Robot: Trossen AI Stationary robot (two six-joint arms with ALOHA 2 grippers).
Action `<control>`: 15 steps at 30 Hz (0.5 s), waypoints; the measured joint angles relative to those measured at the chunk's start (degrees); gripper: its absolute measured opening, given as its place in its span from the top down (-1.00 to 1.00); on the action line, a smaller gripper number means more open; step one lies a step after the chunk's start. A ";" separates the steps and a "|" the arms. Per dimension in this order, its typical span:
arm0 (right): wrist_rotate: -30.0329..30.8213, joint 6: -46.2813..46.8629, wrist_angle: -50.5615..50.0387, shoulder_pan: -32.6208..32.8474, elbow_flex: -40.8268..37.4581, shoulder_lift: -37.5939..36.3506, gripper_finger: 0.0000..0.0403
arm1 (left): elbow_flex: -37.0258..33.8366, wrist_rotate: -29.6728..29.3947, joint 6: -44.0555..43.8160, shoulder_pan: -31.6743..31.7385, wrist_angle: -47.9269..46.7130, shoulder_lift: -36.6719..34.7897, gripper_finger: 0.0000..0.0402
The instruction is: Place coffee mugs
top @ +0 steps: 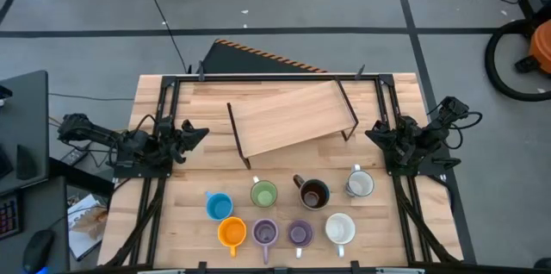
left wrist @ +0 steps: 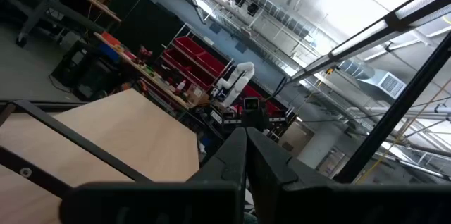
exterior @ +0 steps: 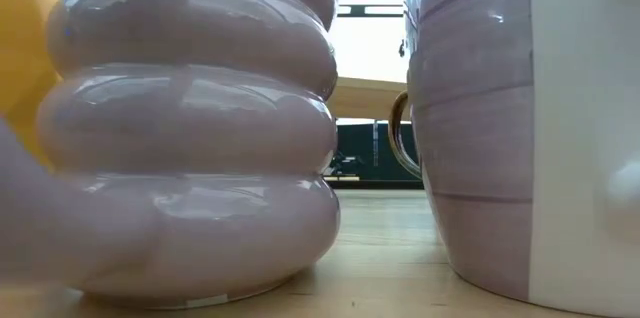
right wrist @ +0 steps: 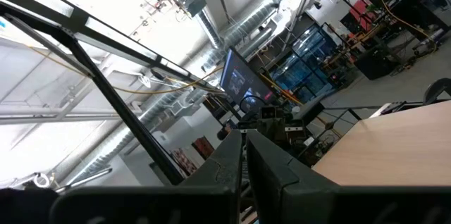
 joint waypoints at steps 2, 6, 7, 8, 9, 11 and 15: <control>0.00 0.00 0.00 0.00 0.00 0.00 0.86 | -0.01 -1.55 0.11 0.10 0.10 0.00 0.92; 0.00 0.00 0.00 -0.02 0.02 0.00 0.86 | 0.00 -8.49 -4.58 0.47 1.52 0.00 0.92; 0.00 0.00 0.00 -0.01 0.02 0.00 0.86 | 0.00 -8.97 -6.29 0.47 2.32 -0.02 0.92; 0.00 0.00 0.00 -0.02 0.02 0.01 0.86 | 0.00 -9.09 -7.67 0.47 2.49 -0.02 0.92; 0.00 -0.01 0.00 -0.01 0.02 0.00 0.86 | 0.00 -9.18 -8.39 0.44 2.49 -0.01 0.92; 0.00 0.00 0.00 -0.02 0.01 0.01 0.86 | 0.00 -9.19 -8.69 0.47 2.80 0.00 0.92; 0.47 -0.02 0.04 -0.04 0.02 0.02 0.86 | 0.00 -9.95 -8.76 0.44 2.71 0.00 0.92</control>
